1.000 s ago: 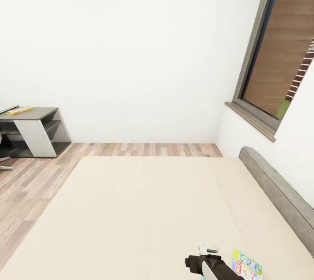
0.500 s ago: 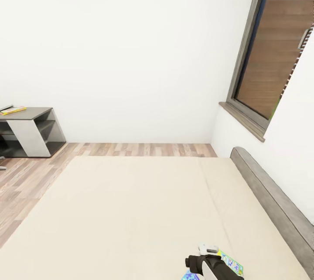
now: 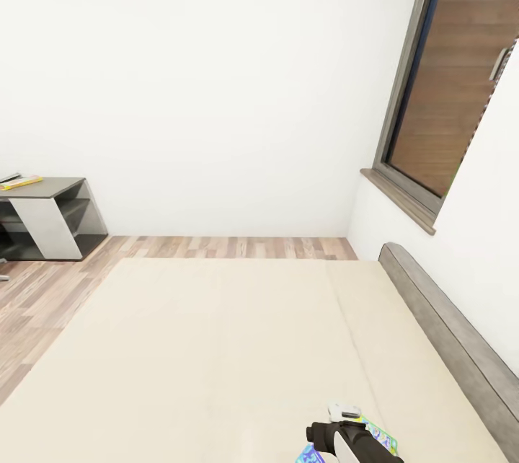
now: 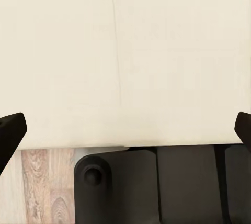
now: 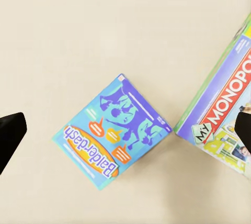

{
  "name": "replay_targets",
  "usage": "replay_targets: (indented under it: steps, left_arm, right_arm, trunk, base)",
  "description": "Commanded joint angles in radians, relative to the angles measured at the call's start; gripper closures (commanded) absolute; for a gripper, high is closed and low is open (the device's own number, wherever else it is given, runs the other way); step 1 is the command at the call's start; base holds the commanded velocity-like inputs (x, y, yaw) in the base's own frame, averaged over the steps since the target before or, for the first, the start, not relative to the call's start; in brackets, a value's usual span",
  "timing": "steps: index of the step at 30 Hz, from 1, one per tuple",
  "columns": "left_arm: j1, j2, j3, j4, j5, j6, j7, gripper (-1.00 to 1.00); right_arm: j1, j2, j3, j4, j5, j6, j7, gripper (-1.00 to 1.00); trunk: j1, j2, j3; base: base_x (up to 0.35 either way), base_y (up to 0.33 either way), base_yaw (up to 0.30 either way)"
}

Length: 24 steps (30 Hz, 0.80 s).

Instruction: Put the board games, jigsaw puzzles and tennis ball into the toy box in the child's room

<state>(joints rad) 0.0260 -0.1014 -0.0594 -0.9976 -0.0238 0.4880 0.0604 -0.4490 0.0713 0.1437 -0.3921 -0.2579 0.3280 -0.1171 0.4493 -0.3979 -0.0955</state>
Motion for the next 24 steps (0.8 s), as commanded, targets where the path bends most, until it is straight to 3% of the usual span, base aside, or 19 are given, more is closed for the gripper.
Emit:
replay_targets:
  steps: [1,17,20,22,24]
  left_arm:
    - [0.0,0.0,-0.002,-0.002,-0.002,0.006,0.004,-1.0]
    - [-0.003,0.001,0.0,-0.02,0.001,0.027,-0.001,-1.0]
    - [-0.035,0.007,0.003,-0.069,0.001,0.124,-0.003,-1.0]
    - [-0.078,0.014,0.022,-0.106,0.01,0.218,-0.008,-1.0]
    - [-0.127,0.021,0.065,-0.131,0.037,0.306,-0.027,-1.0]
  right_arm:
    - [0.0,-0.001,0.008,-0.002,-0.011,0.005,-0.009,-1.0]
    - [0.0,0.0,0.01,-0.002,-0.01,0.005,-0.013,-1.0]
    - [0.0,-0.001,0.01,-0.002,-0.011,0.005,-0.013,-1.0]
    - [0.0,-0.001,0.009,-0.002,-0.011,0.004,-0.012,-1.0]
    - [0.0,-0.002,0.009,-0.001,-0.011,0.004,-0.012,-1.0]
  trunk:
    - [0.001,-0.002,-0.002]
    - [0.001,-0.002,-0.002]
    - [0.001,-0.002,-0.002]
    - [0.001,-0.002,-0.002]
    - [0.001,-0.002,-0.002]
  base:
    - [0.0,-0.002,0.0]
    - [0.0,0.0,0.0]
    - [0.0,0.0,0.0]
    - [0.0,0.0,0.0]
    - [0.0,0.0,0.0]
